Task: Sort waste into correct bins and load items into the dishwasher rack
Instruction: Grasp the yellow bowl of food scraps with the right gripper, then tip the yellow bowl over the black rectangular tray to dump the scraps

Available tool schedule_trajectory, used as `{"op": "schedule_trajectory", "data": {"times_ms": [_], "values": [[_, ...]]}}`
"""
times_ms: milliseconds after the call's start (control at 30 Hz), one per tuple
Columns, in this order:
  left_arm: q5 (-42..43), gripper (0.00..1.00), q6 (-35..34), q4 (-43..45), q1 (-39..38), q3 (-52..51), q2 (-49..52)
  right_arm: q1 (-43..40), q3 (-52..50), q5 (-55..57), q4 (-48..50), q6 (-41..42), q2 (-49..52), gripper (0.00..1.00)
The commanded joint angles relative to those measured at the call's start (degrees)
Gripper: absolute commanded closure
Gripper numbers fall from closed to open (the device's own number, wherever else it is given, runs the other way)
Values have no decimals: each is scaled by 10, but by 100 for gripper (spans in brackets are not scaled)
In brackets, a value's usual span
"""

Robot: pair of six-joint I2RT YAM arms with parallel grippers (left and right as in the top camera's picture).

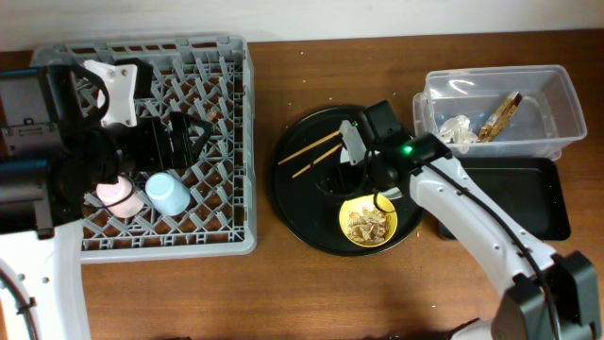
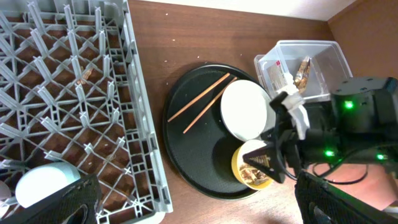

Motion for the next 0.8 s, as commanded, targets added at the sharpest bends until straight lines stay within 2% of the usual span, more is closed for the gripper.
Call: {"op": "schedule_trajectory", "data": {"times_ms": [0, 100, 200, 367, 467, 600, 667, 767], "values": [[10, 1, 13, 1, 1, 6, -5, 7, -2, 50, -45, 14, -58, 5], [10, 1, 13, 1, 1, 6, -5, 52, -6, 138, -94, 54, -54, 16], [10, 1, 13, 1, 1, 6, -5, 98, -22, 143, -79, 54, -28, 30], [10, 1, 13, 1, 1, 6, -5, 119, -89, 153, 12, 54, 37, 38], [10, 1, 13, 2, 1, 6, -5, 119, -91, 155, 31, 52, 60, 41], [10, 1, 13, 2, 1, 6, -5, 119, -104, 159, 54, 42, 99, 67], [10, 1, 13, 1, 1, 6, -5, 119, -104, 159, 56, 37, 104, 96], [10, 1, 13, 1, 1, 6, -5, 119, -87, 165, 51, 40, 97, 96]]}}
